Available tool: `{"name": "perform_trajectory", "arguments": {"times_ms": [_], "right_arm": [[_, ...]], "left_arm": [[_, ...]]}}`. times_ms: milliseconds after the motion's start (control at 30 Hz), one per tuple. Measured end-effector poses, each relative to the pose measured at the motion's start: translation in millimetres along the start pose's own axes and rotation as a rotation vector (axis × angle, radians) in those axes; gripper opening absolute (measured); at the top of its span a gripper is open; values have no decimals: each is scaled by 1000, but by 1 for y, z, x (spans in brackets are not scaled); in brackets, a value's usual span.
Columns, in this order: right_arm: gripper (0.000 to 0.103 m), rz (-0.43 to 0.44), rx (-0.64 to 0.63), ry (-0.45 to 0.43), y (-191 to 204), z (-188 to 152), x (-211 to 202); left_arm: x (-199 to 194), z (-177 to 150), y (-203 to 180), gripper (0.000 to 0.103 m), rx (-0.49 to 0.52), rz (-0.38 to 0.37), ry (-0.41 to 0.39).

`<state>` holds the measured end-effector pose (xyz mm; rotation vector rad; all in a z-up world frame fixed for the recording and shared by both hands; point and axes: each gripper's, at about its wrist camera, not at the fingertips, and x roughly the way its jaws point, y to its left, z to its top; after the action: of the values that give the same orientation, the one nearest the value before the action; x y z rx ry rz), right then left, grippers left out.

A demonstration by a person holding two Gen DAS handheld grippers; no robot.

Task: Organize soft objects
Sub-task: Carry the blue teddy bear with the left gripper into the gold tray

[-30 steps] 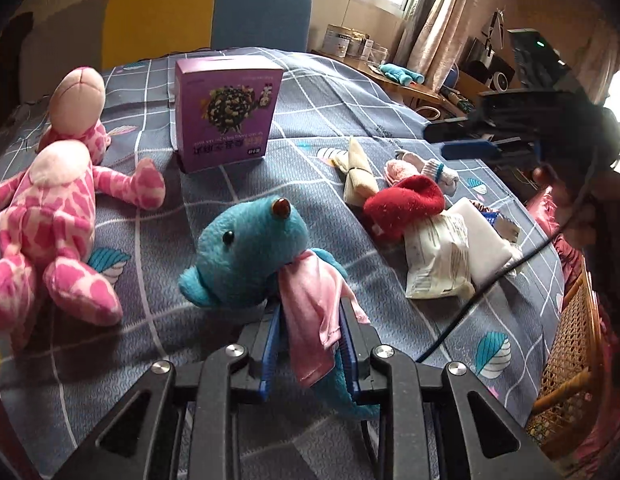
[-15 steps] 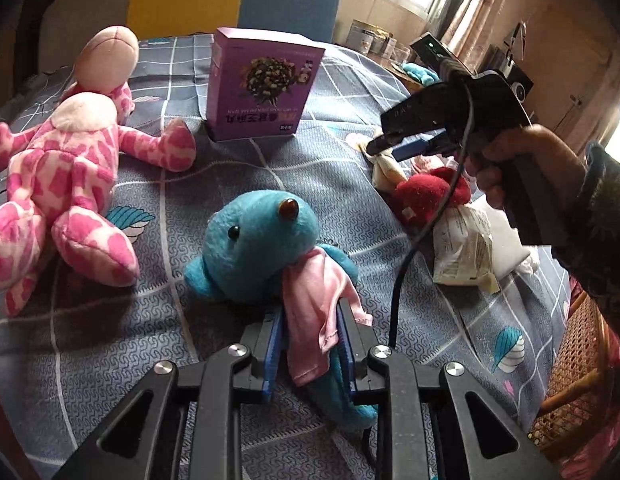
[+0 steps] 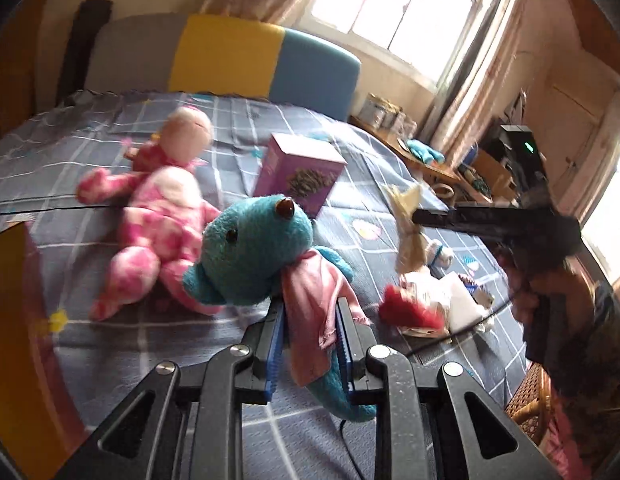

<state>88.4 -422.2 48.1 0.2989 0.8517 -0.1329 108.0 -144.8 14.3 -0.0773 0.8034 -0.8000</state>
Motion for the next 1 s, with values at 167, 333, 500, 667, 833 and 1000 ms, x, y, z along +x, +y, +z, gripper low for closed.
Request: {"name": "perform_trajectory", "arguments": {"times_ms": [167, 333, 500, 667, 833, 1000], "right_arm": [[10, 73, -113, -40, 49, -28, -25], [10, 143, -192, -52, 91, -51, -35], [10, 191, -265, -28, 134, -64, -29], [10, 237, -330, 11, 177, -74, -16], [10, 277, -379, 42, 219, -72, 4], [10, 330, -431, 79, 267, -67, 28]], "left_arm": [[-59, -5, 51, 24, -93, 117, -68], [-105, -12, 129, 24, -186, 317, -94], [-103, -10, 208, 25, -266, 469, -45], [-76, -6, 258, 32, -299, 520, 23], [-64, 4, 265, 53, -290, 577, 11], [-98, 1, 242, 62, -268, 627, -86]]}}
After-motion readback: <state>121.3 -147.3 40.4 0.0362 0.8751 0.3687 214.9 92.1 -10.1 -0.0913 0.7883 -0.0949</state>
